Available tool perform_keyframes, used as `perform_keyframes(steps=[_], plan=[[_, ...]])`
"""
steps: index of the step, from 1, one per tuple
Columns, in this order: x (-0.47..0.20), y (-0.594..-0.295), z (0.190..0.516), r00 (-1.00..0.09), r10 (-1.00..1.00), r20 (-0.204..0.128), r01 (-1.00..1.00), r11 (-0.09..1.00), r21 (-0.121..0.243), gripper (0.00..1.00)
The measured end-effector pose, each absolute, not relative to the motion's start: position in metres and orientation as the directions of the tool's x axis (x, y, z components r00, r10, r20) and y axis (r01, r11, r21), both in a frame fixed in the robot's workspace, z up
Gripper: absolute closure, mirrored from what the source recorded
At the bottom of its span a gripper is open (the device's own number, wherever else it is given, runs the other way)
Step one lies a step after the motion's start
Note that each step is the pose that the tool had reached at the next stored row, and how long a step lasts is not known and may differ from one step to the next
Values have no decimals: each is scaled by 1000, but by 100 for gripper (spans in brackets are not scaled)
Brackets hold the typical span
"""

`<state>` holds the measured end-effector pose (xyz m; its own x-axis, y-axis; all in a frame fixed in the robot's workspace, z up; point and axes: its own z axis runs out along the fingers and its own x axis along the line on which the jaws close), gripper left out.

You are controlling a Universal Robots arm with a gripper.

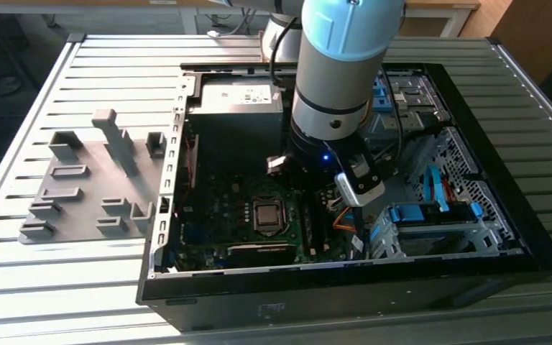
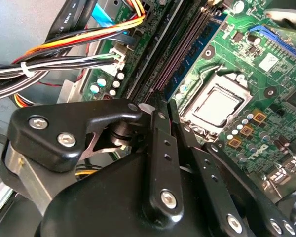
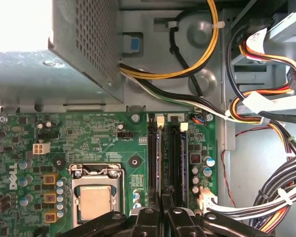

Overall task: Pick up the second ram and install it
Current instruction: 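Insert the second ram into the second slot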

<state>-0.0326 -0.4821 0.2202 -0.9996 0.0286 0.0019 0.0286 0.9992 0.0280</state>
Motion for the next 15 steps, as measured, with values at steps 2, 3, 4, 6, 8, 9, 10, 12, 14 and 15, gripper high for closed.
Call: perform_keyframes(steps=[2,3,4,6,8,9,10,12,14,15], plan=[[-32,-482,220,-1000,22,2,22,999,28,86],[-32,-482,220,-1000,21,2,21,999,28,86],[-32,-482,220,-1000,20,2,21,999,28,86],[-32,-482,219,-1000,20,2,20,999,28,86],[-32,-482,218,-1000,20,2,20,999,28,86],[-32,-482,218,-1000,20,2,20,999,28,86],[-33,-482,218,-1000,20,2,20,999,28,86],[-33,-482,217,-1000,20,2,21,999,27,86],[-32,-482,217,-1000,20,2,20,999,28,86],[-32,-482,217,-1000,20,2,20,999,28,86]])
